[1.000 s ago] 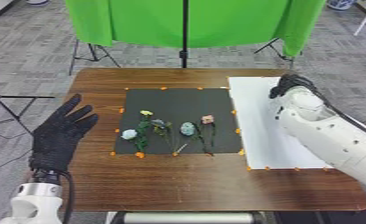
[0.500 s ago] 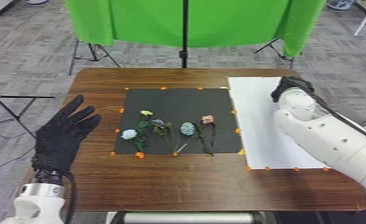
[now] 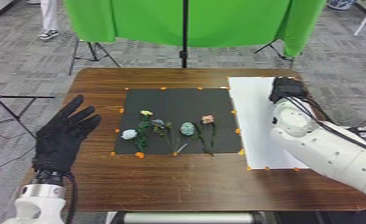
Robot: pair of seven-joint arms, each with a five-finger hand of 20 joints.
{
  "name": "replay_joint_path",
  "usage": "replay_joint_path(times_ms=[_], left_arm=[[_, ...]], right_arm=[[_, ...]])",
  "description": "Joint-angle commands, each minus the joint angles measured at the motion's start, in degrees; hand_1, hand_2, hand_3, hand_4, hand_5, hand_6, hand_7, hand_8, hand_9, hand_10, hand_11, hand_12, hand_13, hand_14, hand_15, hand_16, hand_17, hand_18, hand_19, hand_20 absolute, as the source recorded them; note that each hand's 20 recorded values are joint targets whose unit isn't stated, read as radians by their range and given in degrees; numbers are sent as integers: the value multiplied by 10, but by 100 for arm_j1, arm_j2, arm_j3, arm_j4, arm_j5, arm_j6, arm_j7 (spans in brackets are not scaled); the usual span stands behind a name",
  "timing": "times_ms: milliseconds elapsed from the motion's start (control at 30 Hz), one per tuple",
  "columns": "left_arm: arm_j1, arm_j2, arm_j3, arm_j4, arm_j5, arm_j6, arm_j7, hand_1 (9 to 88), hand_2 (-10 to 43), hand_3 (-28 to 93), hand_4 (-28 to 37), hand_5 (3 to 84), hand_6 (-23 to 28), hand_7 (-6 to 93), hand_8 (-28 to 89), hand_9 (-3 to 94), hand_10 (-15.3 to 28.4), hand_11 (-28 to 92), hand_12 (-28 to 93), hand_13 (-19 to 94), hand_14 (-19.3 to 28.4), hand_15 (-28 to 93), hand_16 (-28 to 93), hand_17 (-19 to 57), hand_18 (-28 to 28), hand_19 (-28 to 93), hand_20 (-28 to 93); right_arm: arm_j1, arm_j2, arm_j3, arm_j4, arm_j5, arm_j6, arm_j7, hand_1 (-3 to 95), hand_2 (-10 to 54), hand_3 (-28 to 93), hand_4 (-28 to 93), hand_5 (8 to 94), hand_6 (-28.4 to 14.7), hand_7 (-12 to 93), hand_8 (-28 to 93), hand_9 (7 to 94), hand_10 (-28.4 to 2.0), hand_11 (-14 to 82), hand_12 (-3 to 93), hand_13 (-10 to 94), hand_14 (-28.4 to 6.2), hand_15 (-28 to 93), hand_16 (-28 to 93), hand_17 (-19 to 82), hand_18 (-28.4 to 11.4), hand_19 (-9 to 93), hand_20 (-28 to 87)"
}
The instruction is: Arrange flowers
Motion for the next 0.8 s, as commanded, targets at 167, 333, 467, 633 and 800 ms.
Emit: replay_joint_path(times_ms=[167,333,467,633,800], left_arm=[[162,-49,-61,-34,-4,32,-58,244,61,796,-235,367,87,127,-97,355,196,236,108,273,275,519,-77,-58,284,538,225],[166,-57,-103,-48,10,29,-87,244,61,797,-235,368,87,127,-97,356,196,236,108,274,276,520,-77,-58,284,538,225],[192,-33,-84,-48,-10,44,-48,243,60,798,-234,368,87,127,-97,355,197,235,108,274,276,519,-77,-57,284,539,224],[174,-36,-53,-35,-4,30,-15,243,61,797,-235,369,87,127,-97,356,197,235,108,273,276,518,-76,-58,284,539,222],[197,-10,-74,-45,-20,60,10,243,62,796,-235,368,86,127,-97,356,197,235,108,274,277,519,-76,-58,284,540,221]], right_arm=[[-278,460,281,-1353,-363,1122,-164,575,-95,732,-283,878,5,227,43,937,-51,149,323,833,-4,719,186,386,-228,932,576],[-1494,582,1237,-2362,-794,852,-654,566,-95,748,-283,880,5,221,48,937,-54,156,321,834,-5,720,188,388,-231,932,580],[-2267,392,1774,-2822,-1095,483,-1124,561,-95,750,-283,879,6,219,52,937,-52,155,320,830,-8,724,191,383,-230,932,583],[-2601,176,1899,-3014,-1173,173,-1276,556,-95,743,-283,867,8,219,51,937,-57,151,337,807,-18,748,195,368,-224,932,588],[-2754,133,1909,-3089,-1408,-49,-1350,552,-95,743,-283,860,9,220,44,936,-66,138,349,793,-26,755,188,357,-223,932,589]])
